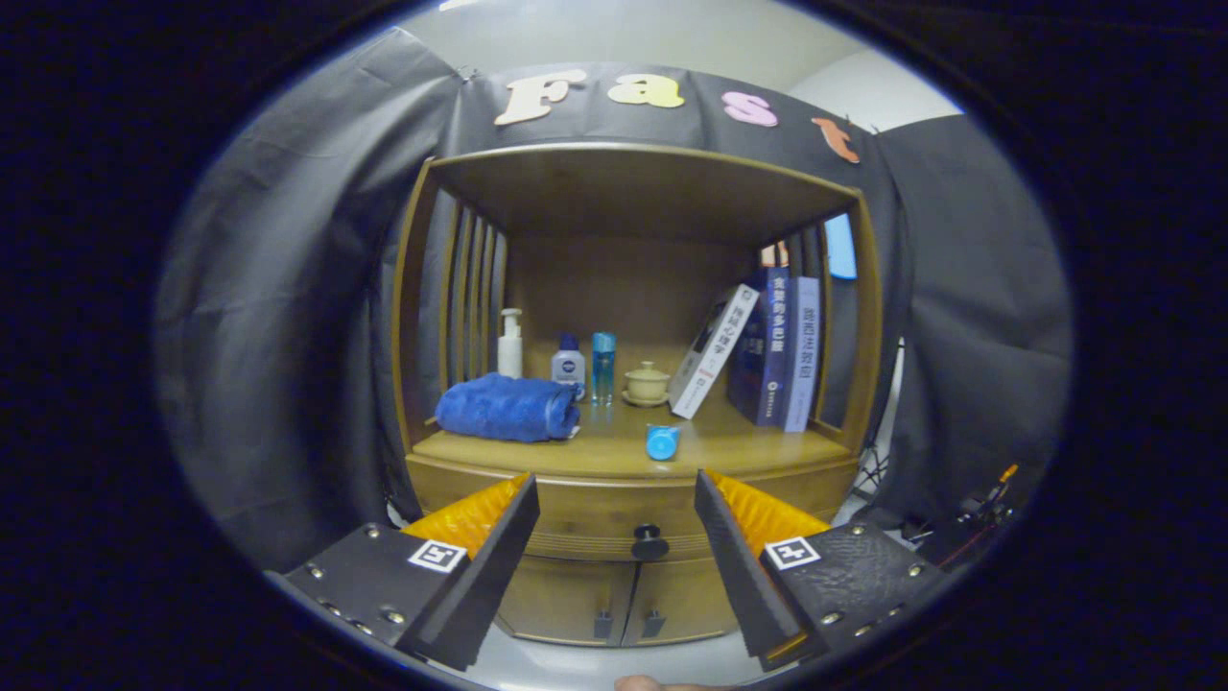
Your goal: Pull open the drawer, take out the items inside it, and place them on the countertop above the cabinet.
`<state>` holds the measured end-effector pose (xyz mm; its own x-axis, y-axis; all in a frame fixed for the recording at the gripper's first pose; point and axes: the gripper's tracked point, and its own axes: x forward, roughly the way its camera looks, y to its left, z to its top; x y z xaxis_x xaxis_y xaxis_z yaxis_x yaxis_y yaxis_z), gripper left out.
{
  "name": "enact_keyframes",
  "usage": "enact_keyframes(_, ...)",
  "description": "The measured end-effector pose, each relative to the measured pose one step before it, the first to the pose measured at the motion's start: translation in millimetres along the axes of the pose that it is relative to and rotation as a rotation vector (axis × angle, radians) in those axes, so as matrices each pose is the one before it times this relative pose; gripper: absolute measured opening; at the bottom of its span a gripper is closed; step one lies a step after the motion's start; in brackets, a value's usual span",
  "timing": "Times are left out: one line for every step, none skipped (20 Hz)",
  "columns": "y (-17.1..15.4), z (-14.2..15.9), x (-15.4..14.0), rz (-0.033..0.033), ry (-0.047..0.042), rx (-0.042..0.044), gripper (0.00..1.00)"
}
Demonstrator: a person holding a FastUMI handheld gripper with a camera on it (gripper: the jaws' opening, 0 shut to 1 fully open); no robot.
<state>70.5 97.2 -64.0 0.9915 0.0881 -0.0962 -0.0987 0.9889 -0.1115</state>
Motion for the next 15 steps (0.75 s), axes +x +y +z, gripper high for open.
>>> enact_keyframes(-2.32,13.07,-10.71,-0.00931,-0.02445,0.00351,0.97)
enact_keyframes(-1.62,11.88,-8.57,0.00315,-0.01852,-0.01184,0.97)
enact_keyframes(-3.43,11.0,-8.98,-0.00388,-0.01275,-0.01235,0.97)
enact_keyframes(-3.71,5.53,-7.42,-0.00116,0.00491,-0.00777,0.97)
enact_keyframes(-3.67,4.83,-6.61,-0.0056,0.01452,-0.00435,0.97)
enact_keyframes(-2.56,5.62,-7.5,-0.00221,0.00955,0.00046,0.97)
enact_keyframes(0.99,9.58,-7.77,0.01376,-0.01058,0.00657,0.97)
enact_keyframes(3.06,10.7,-5.24,0.01608,-0.01808,0.01648,0.97)
enact_keyframes(1.73,9.58,-7.3,0.01149,-0.01416,0.01691,0.97)
enact_keyframes(-0.93,8.07,-9.61,0.01349,-0.01339,0.01219,0.97)
enact_keyframes(0.99,8.92,-5.91,0.00927,-0.01535,0.00466,0.97)
enact_keyframes(-2.11,9.38,-5.78,-0.00215,-0.01368,0.00017,0.97)
enact_keyframes(-2.75,8.05,-5.61,-0.00689,-0.01187,-0.0013,0.97)
enact_keyframes(-1.69,7.56,-6.33,-0.00453,-0.01524,-0.00796,0.98)
enact_keyframes(0.36,5.27,-4.41,0.00635,-0.00766,-0.00893,0.98)
